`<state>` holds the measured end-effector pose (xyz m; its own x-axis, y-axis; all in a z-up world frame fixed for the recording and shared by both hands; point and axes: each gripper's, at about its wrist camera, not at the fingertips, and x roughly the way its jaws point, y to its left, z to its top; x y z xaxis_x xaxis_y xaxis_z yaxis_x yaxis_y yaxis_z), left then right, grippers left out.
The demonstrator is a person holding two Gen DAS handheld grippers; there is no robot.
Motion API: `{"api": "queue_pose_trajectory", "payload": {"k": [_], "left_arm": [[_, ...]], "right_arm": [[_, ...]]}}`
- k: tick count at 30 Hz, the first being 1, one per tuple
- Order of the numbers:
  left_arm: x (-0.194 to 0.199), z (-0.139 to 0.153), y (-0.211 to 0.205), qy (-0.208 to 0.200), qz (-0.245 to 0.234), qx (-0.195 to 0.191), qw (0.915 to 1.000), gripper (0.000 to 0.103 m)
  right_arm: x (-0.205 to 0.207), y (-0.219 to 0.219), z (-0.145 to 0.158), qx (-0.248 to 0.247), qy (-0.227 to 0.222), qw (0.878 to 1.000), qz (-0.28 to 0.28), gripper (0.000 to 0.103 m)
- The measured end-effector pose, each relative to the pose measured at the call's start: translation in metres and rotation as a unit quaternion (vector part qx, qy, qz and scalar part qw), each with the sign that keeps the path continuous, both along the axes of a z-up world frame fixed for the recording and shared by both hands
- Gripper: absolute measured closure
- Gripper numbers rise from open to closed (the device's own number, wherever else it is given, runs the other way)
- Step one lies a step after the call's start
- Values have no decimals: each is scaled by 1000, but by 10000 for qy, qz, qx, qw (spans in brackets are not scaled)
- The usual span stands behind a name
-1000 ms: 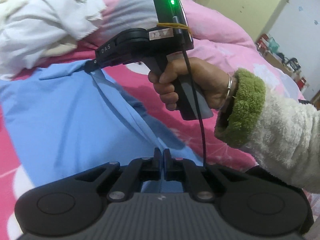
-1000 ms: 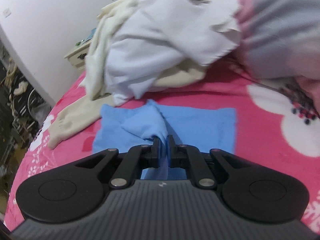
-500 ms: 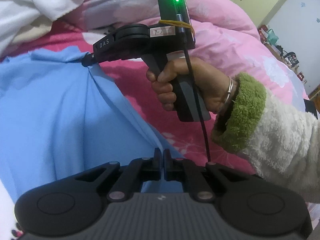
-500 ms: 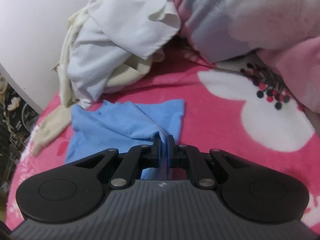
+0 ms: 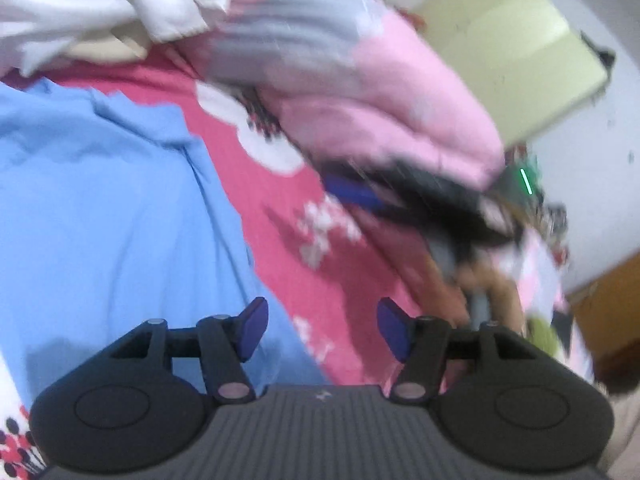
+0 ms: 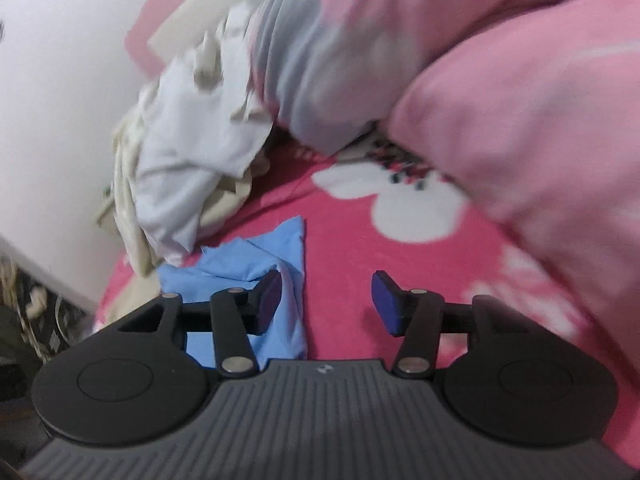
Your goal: Fold clothes
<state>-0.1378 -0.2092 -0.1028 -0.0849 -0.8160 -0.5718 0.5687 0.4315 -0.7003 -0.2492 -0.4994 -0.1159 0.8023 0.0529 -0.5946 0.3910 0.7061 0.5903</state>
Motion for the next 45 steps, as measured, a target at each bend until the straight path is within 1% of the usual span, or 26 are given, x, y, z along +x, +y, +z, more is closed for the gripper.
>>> {"api": "queue_pose_trajectory", "payload": {"k": [3,5,7,9,10,12,13,15,17,18,19,20,21,24,27,29,31,32,33,34,36,38,41,43,45], "left_arm": [[16,17,17,446,416,-361,9975,40],[27,35,36,547,726,-641,9938,40],[34,63,64,392,1052,-900,9896,40],[32,85,92,130,1194,-1024,9875,39],[28,93,108,-31,1232,-1009,9872,39],[14,97,133,-358,1157,-752,9898,39],[5,95,145,-558,1096,-518,9911,39],[-18,77,164,-1015,862,128,9910,41],[-38,50,174,-1403,567,706,9860,43],[-46,34,177,-1567,398,1000,9818,45],[-52,16,178,-1634,282,1323,9773,48],[-55,8,176,-1695,237,1398,9753,50],[-56,4,174,-1766,211,1384,9743,52],[-60,-7,168,-1977,131,1344,9709,52],[-64,-18,162,-2188,51,1302,9670,52],[-67,-26,158,-2328,-2,1274,9641,54],[-69,-33,154,-2467,-56,1246,9610,66],[-71,-37,152,-2536,-82,1232,9594,69],[-72,-41,150,-2606,-109,1218,9577,76],[-73,-44,148,-2675,-136,1203,9559,87],[-77,-42,150,-2703,-132,1073,9567,99],[-82,-36,153,-2722,-122,888,9580,99],[-94,-18,157,-2736,-227,457,9605,100],[-102,-6,158,-2680,-351,133,9627,100],[-109,6,157,-2559,-522,-215,9650,100]], "right_arm": [[-41,2,18,177,-8,9994,-295,51],[-66,8,32,268,-32,9987,-428,51],[-89,17,49,322,-81,9981,-515,50],[-110,32,66,427,-147,9976,-521,50],[-119,43,74,540,-179,9972,-477,50],[-134,70,85,817,-198,9959,-325,49],[-137,86,86,961,-169,9950,-219,48],[-141,119,83,1253,-111,9921,-23,45],[-135,151,67,1602,40,9870,92,44],[-130,167,58,1784,128,9838,139,44],[-123,181,46,1952,254,9803,150,44],[-114,194,33,2109,410,9766,134,44],[-104,207,20,2204,541,9738,132,44],[-70,232,-7,2086,927,9735,142,44],[-44,242,-27,2023,1188,9721,26,44],[-34,245,-38,2052,1320,9698,-59,44],[-28,246,-48,2072,1455,9673,-141,44],[-26,246,-52,2081,1524,9660,-180,44],[-24,245,-56,2100,1591,9644,-217,44],[-24,245,-59,2126,1629,9632,-223,44],[-24,244,-58,2115,1678,9627,-192,44],[-24,244,-54,2021,1757,9634,-142,44],[-25,243,-42,1913,1910,9628,-5,44],[-24,243,-35,1940,2078,9585,206,44],[-21,244,-29,2001,2302,9512,471,44]]}}
